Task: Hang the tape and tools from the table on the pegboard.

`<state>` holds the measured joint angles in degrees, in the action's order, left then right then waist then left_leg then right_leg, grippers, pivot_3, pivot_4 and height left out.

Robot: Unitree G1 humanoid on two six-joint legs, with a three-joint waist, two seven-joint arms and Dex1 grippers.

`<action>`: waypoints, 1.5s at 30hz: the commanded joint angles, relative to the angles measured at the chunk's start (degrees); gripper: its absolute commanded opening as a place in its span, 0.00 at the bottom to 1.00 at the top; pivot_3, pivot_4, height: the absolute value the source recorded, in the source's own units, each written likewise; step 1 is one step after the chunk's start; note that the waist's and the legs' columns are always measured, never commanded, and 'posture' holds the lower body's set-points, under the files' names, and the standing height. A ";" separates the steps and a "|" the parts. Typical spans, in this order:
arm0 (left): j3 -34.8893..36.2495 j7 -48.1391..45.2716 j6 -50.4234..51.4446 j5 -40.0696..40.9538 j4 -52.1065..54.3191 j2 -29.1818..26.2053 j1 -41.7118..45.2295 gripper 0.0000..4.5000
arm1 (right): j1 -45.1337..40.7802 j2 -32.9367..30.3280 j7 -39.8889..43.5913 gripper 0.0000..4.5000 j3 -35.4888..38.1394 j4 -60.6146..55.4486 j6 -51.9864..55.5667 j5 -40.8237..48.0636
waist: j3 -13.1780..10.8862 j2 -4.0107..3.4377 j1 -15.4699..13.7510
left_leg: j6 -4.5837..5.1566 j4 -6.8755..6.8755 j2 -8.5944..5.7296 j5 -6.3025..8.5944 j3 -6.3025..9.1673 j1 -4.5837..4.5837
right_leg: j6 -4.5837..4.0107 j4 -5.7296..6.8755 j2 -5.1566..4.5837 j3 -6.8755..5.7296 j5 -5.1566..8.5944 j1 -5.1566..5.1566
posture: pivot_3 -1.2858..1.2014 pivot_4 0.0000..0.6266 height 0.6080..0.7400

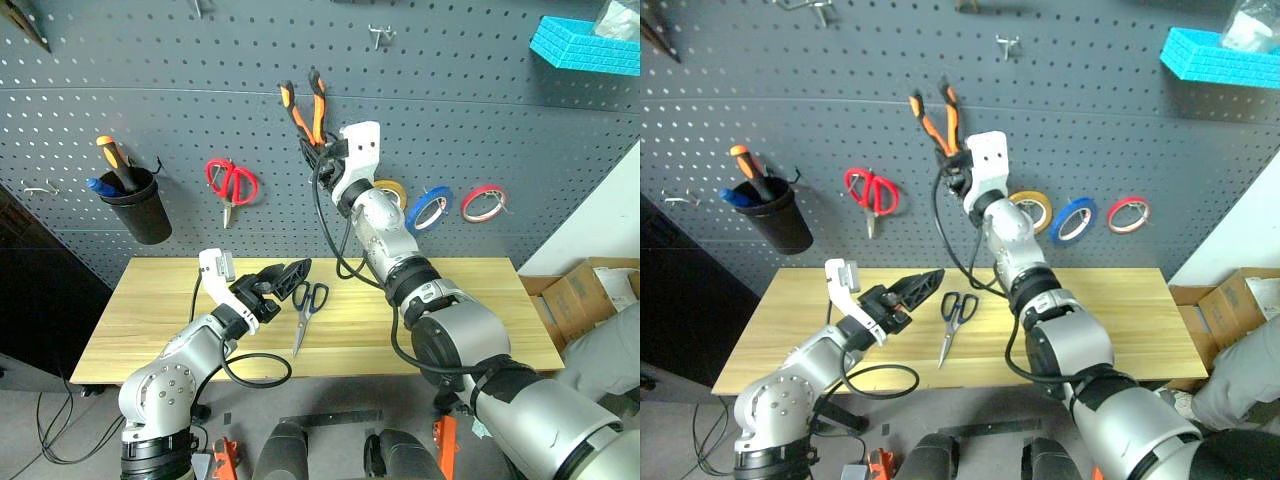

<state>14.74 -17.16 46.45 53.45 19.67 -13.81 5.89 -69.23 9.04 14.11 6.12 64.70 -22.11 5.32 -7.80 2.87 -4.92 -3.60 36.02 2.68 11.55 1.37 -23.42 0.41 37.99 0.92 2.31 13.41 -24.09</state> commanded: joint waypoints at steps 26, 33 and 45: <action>0.63 3.04 0.23 6.26 4.55 -1.69 -1.67 1.00 | -9.13 -1.69 -3.72 0.38 2.76 5.11 -6.14 0.43 | -0.54 -0.64 0.17 | 0.02 -0.02 0.00 0.01 0.02 0.00 | 0.16 -0.05 0.00 0.00 0.22 0.01 | 0.64 0.21 1.00; 0.68 3.79 1.38 7.85 5.77 -2.69 -2.87 1.00 | -10.60 -0.53 -3.53 0.38 3.55 5.62 -6.07 1.14 | -0.87 -0.82 0.33 | 0.03 -0.06 0.01 0.02 0.05 0.00 | -0.33 -0.02 0.00 -0.02 0.51 0.00 | 0.64 0.22 1.00; 2.61 8.46 2.43 13.43 11.81 -5.32 -8.69 1.00 | -9.60 -0.36 -3.90 0.38 4.88 6.79 -5.25 1.26 | -2.48 -0.82 0.06 | 0.07 -0.16 0.04 0.04 0.16 -0.04 | -0.42 -0.03 -0.02 -0.01 0.58 -0.02 | 0.68 0.28 1.00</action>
<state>16.13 -9.22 48.90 64.64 27.82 -18.41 -2.28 -77.55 8.65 10.07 10.15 72.64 -26.39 5.86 -10.28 2.05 -4.86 -3.53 35.83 2.72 11.59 1.54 -23.46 -0.02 37.95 0.89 2.30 14.00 -24.11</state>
